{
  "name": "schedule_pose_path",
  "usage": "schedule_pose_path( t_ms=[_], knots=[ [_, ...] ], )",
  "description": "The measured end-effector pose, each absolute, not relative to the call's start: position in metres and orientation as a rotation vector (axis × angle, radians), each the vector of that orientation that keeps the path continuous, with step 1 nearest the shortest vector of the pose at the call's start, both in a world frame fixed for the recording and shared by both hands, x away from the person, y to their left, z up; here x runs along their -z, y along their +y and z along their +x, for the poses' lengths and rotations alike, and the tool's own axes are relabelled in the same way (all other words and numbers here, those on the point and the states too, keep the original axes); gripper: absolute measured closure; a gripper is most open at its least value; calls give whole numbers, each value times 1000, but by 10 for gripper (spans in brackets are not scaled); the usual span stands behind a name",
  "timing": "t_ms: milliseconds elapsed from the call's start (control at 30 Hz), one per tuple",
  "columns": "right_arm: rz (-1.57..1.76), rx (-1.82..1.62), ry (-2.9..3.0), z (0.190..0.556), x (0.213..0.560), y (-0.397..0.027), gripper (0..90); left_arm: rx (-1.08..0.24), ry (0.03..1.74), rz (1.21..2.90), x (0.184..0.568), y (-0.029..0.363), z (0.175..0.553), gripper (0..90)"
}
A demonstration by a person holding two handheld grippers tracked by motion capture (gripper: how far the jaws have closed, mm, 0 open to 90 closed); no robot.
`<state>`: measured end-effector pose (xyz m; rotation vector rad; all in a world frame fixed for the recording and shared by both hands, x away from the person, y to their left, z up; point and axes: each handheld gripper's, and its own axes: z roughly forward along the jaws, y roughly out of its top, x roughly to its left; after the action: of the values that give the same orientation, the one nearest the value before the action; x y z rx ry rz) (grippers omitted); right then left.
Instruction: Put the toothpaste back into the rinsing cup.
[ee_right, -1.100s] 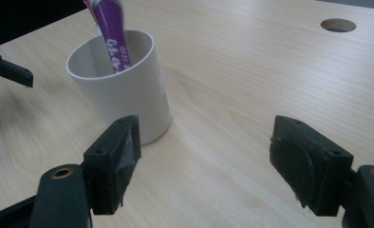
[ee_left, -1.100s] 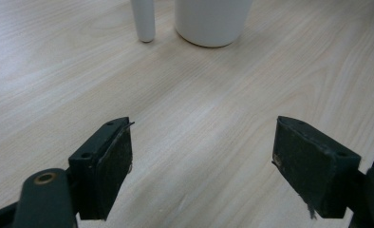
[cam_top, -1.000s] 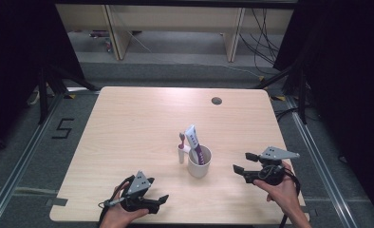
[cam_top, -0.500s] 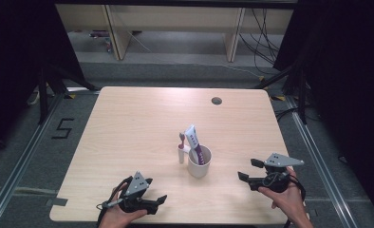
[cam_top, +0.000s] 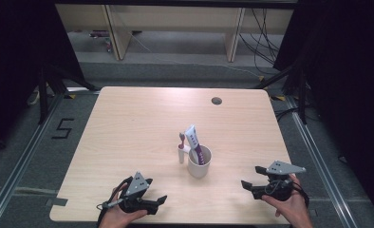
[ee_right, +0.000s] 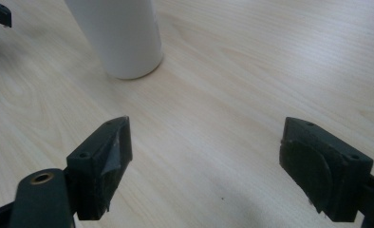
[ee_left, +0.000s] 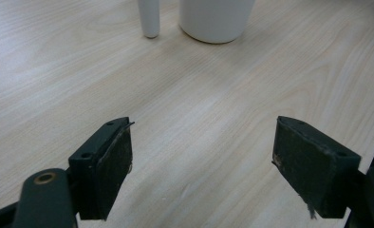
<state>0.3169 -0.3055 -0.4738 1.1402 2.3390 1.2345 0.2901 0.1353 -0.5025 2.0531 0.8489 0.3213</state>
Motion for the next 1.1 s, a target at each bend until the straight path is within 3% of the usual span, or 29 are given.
schedule_pose_path(
  t_ms=[1100],
  knots=[
    [1173, -1074, 2446, 292, 491, -309, 163, -311, 856, 2025, 504, 132, 288, 158]
  ],
)
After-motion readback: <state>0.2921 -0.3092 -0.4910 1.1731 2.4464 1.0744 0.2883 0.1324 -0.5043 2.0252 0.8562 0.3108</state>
